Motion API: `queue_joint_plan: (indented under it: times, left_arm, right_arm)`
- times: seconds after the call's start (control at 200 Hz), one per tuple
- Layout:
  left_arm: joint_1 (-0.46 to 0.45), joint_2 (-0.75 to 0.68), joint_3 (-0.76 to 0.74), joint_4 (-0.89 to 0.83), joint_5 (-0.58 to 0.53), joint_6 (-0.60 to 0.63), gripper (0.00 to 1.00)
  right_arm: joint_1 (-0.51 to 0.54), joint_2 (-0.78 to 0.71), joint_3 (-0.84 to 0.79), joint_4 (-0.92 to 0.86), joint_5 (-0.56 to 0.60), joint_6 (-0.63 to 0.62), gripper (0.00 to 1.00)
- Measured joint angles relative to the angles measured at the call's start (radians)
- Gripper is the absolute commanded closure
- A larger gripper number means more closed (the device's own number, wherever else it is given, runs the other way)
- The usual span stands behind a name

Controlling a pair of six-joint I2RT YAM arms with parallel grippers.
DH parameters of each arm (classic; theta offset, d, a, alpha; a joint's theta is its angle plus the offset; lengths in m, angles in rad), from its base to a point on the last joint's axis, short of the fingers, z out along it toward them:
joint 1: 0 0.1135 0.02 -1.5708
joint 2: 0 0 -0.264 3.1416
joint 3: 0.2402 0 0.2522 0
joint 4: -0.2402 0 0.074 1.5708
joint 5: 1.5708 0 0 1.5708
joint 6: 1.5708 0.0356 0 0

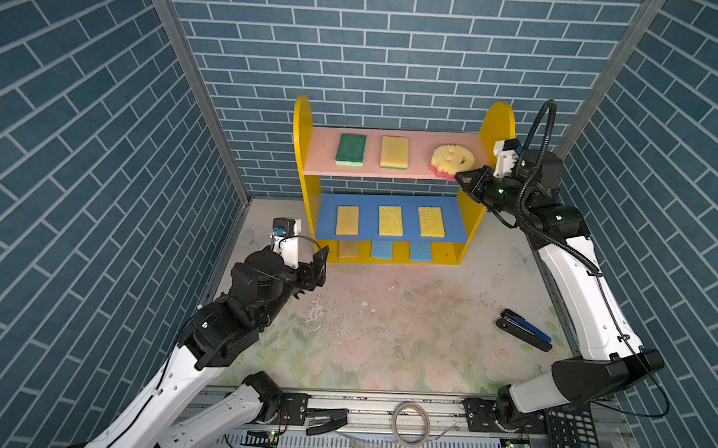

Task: Place and organize the cleaning sponges onto the shelf
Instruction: 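Open the right gripper and push the sponge flat on the pink shelf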

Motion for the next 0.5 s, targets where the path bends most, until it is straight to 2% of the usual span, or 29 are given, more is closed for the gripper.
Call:
queue_joint_plan:
  times: [0.5]
  left_arm:
    - [0.001,0.038,0.0,0.005,0.008,0.0,0.18]
  right_arm:
    - [-0.043,0.085,-0.002,0.07,-0.066,0.055,1.0]
